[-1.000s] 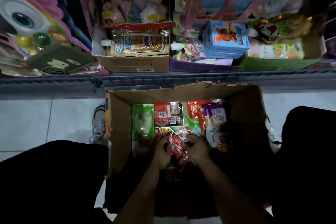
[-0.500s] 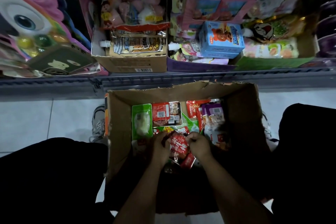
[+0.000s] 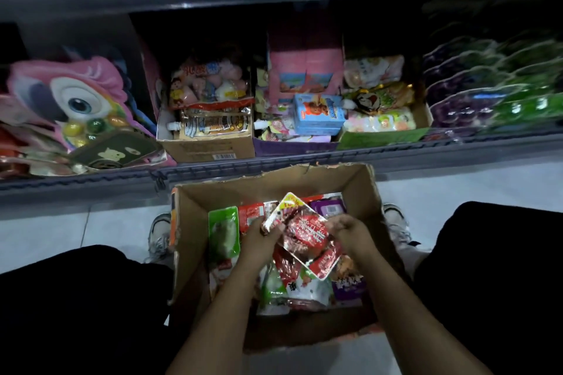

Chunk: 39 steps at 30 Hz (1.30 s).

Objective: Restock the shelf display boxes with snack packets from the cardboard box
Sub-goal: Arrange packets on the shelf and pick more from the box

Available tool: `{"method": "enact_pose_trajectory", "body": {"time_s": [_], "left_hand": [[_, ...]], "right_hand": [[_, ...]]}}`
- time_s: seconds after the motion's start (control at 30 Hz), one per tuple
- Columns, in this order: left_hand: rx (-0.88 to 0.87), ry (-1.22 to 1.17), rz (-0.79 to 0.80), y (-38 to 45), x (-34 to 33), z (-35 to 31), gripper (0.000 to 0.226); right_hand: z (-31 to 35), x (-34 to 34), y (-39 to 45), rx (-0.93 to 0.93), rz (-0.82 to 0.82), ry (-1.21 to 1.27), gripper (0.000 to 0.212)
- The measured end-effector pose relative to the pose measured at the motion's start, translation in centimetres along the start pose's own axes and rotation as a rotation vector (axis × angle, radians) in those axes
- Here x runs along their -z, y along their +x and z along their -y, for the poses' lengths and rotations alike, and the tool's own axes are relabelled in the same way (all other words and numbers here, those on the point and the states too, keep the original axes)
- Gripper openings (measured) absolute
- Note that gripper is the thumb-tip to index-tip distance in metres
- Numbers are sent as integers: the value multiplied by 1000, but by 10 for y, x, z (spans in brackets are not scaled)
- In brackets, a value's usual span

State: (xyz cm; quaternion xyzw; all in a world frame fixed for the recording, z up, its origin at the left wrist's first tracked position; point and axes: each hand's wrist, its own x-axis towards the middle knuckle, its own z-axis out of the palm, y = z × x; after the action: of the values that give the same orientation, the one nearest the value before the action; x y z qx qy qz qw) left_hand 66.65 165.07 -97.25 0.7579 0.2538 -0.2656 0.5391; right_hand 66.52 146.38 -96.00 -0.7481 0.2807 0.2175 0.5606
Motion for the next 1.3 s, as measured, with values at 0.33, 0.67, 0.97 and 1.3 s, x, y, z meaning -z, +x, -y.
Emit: {"method": "enact_pose_trajectory", "body": {"time_s": [0.33, 0.67, 0.97, 1.3], "left_hand": [[-49, -580, 91, -65, 37, -101, 38], [-388, -505, 34, -161, 118, -221, 12], [-603, -475, -29, -188, 176, -275, 17], [-876, -433, -181, -184, 206, -317, 9]], "right_hand": [[79, 26, -67, 193, 62, 340, 15], [210, 42, -138, 565, 218, 219, 9], [305, 28, -168, 715, 197, 67, 14], [403, 17, -177, 860, 250, 3, 33]]}}
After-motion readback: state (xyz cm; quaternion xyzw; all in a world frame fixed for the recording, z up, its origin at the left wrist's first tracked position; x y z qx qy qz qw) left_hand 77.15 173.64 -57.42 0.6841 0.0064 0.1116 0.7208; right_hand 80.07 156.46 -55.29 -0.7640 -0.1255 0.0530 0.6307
